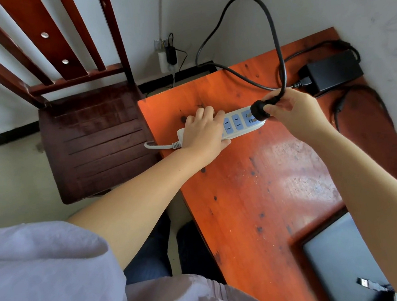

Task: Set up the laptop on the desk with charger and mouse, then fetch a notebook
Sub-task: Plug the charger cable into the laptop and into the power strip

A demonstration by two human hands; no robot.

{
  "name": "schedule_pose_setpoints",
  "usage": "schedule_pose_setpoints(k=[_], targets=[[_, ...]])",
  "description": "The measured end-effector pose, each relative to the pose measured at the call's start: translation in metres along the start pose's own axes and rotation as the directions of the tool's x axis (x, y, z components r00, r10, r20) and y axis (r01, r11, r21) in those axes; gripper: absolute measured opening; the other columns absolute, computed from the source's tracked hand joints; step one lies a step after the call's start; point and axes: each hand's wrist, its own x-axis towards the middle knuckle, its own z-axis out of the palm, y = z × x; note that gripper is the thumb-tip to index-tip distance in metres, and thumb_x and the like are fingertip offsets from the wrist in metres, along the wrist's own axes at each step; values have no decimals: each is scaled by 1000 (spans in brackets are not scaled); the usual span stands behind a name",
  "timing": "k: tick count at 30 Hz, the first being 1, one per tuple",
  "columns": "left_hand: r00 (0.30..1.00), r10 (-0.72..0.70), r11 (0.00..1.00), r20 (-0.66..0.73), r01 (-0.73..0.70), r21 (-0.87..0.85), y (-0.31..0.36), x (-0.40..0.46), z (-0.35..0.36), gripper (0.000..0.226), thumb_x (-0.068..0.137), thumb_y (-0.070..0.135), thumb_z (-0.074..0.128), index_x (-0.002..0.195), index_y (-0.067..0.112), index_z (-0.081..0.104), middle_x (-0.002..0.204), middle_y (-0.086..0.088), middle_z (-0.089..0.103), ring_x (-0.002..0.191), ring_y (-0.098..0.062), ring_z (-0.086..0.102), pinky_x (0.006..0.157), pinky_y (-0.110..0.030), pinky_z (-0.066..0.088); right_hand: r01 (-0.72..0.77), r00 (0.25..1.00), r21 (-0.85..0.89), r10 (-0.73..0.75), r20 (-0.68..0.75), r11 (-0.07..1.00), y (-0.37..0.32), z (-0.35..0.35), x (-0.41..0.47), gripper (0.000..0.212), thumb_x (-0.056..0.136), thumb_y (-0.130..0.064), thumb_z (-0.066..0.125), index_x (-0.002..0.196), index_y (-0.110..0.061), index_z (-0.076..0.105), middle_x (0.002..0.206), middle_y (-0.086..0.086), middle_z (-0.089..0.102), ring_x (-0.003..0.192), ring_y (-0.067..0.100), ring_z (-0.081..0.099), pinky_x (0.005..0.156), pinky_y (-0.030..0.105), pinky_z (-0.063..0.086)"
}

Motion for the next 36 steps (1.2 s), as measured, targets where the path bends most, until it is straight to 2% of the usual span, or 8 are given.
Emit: schedule_pose_setpoints(k=[10,15,19,27,33,36], targets=[[1000,5,1000,-7,-5,3,0,-1,2,65,85,46,57,138,14,35,126,-8,46,117,-27,41,93,-38,35,36,999,-86,-39,-24,996,-7,2,0,16,84,-13,61,96,-23,65,97,-3,69,95,11,65,91,39,52],[1000,5,1000,-13,-5,15,0,0,1,65,85,46,57,137,14,36,127,-9,46,118,-27,41,93,-38,36,99,995,-252,-100,8,963,-18,4,3,15,85,-14,60,98,-19,64,93,-5,64,89,9,60,85,26,47],[1000,6,1000,-11,-6,17,0,1,1,64,84,47,58,135,14,37,127,-10,47,118,-27,42,93,-39,36,128,992,-353,-115,59,927,-27,2,9,15,84,-15,62,99,-16,66,90,-4,64,86,10,59,79,22,42],[1000,12,1000,-24,-12,13,0,0,2,64,84,47,58,135,14,37,126,-10,47,118,-26,42,93,-38,37,45,999,-336,-36,33,941,-29,6,10,14,85,-18,62,98,-16,65,99,4,68,93,19,63,84,37,54],[1000,9,1000,-21,-8,9,1,0,2,64,84,46,59,136,14,37,124,-9,47,116,-27,42,92,-38,36,87,996,-337,-94,-6,937,-23,9,3,15,84,-15,62,99,-14,66,93,-1,65,87,10,58,78,18,41],[1000,4,1000,-19,-4,4,1,0,1,65,84,45,59,136,14,37,125,-9,47,116,-27,42,93,-39,36,121,987,-319,-149,-67,940,-17,16,-6,14,84,-12,62,98,-10,66,91,-3,64,84,8,55,68,-2,33]])
